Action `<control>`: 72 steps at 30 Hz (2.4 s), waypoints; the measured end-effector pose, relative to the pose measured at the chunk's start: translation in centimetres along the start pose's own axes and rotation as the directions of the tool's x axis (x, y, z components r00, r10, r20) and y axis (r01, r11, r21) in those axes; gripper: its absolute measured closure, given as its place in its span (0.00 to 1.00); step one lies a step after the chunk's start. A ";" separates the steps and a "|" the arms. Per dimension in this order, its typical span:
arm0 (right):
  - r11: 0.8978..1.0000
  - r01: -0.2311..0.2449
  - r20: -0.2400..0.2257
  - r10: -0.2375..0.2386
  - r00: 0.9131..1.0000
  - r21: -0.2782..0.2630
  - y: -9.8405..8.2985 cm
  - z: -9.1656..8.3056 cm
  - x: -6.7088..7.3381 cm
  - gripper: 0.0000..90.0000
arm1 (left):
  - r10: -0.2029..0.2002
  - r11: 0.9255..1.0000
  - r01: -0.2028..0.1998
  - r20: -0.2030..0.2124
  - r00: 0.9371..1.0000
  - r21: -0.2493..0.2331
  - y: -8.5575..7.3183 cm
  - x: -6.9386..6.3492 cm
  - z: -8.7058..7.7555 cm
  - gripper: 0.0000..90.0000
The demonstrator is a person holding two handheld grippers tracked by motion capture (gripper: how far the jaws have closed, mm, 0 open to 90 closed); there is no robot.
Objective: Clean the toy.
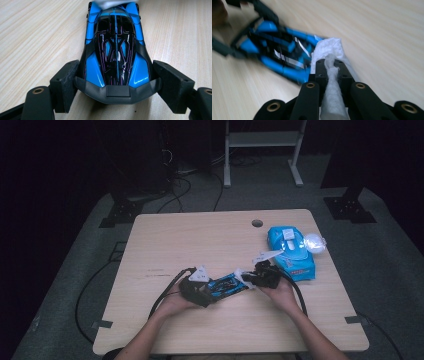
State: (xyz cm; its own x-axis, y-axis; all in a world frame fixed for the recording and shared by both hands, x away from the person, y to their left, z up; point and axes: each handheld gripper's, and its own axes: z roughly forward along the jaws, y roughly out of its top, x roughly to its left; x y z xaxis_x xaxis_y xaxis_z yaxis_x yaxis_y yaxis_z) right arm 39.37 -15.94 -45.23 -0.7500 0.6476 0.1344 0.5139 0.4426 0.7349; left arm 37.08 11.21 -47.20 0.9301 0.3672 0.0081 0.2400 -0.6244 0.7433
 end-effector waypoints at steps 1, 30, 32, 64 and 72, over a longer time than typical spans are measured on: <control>1.000 0.000 0.000 0.000 1.000 0.000 0.0 0.0 0.0 0.91 | 0.000 1.000 0.000 0.000 1.000 0.000 0.0 0.0 0.0 0.27; 0.999 -0.031 -0.079 0.031 0.996 -0.007 -1.2 -1.0 1.1 0.91 | 0.002 1.000 -0.002 0.001 1.000 0.000 -0.1 0.0 0.0 0.27; 1.000 -0.015 -0.090 0.014 0.996 -0.009 -1.1 -0.7 1.6 0.91 | 0.001 1.000 -0.001 -0.001 1.000 0.000 -0.1 0.0 0.0 0.27; 0.988 0.157 -0.198 -0.153 0.968 0.005 2.6 3.5 7.3 0.92 | -0.003 1.000 0.003 -0.001 1.000 -0.006 -0.1 0.0 0.1 0.27; 0.996 0.088 -0.142 -0.090 0.986 -0.019 3.3 2.3 5.3 0.92 | -0.004 1.000 0.004 -0.003 1.000 -0.009 0.0 -0.1 0.3 0.27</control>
State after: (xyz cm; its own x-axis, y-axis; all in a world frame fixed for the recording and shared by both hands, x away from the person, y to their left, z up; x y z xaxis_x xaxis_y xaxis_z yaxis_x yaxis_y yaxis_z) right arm 38.09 -9.58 -43.63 -0.8446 0.5107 0.1609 0.4379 0.4859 0.7564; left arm 37.09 11.00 -47.39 0.9284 0.3716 0.0070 0.2410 -0.6164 0.7496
